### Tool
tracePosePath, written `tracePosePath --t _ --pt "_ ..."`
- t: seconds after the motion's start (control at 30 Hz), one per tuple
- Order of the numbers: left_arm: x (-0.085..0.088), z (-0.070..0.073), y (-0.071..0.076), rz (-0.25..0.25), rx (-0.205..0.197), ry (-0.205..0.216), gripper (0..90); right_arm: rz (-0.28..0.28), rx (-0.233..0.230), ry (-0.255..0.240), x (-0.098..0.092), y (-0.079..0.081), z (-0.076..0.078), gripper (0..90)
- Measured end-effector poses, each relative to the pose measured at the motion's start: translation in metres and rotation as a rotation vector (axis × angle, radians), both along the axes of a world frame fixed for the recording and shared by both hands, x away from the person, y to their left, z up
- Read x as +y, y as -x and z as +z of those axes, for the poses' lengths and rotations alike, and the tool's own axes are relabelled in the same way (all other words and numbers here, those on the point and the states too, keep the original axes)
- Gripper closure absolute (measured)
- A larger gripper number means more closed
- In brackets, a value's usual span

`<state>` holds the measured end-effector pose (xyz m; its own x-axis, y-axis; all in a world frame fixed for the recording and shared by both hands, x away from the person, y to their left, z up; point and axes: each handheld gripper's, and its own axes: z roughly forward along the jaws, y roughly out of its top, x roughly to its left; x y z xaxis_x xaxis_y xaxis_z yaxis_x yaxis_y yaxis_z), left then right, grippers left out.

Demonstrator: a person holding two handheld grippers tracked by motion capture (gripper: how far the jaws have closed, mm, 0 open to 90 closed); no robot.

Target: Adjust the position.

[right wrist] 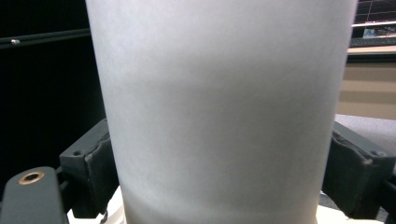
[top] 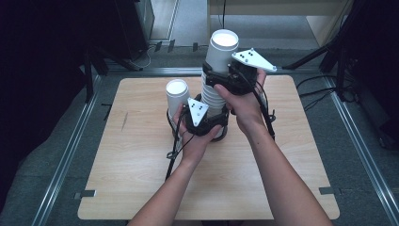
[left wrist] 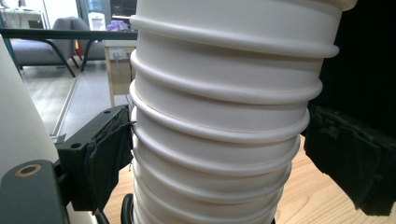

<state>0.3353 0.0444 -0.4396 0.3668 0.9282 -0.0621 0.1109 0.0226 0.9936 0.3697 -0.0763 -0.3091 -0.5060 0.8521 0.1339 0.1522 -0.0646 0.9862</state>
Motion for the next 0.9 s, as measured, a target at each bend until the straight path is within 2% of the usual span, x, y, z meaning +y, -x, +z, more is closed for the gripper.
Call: tracePosePath --t 0.23,0.6,0.73,0.9 --pt "0.0025 0.0035 0.0019 -0.008 -0.016 0.026 9.9 -0.009 -0.006 0.014 0.0011 0.0008 0.002 12.0" --pt "0.0044 0.0071 0.0066 -0.032 -0.043 0.016 8.0 0.013 0.01 -0.009 -0.0037 0.0 0.0032 8.7" --pt "0.007 0.0085 0.0078 -0.032 -0.045 0.017 7.9 0.02 0.02 -0.006 -0.0055 0.0006 -0.0009 7.7" --pt "0.006 0.0076 0.0087 -0.04 -0.039 0.018 7.9 0.011 0.01 -0.001 -0.0046 0.0011 0.0 7.6"
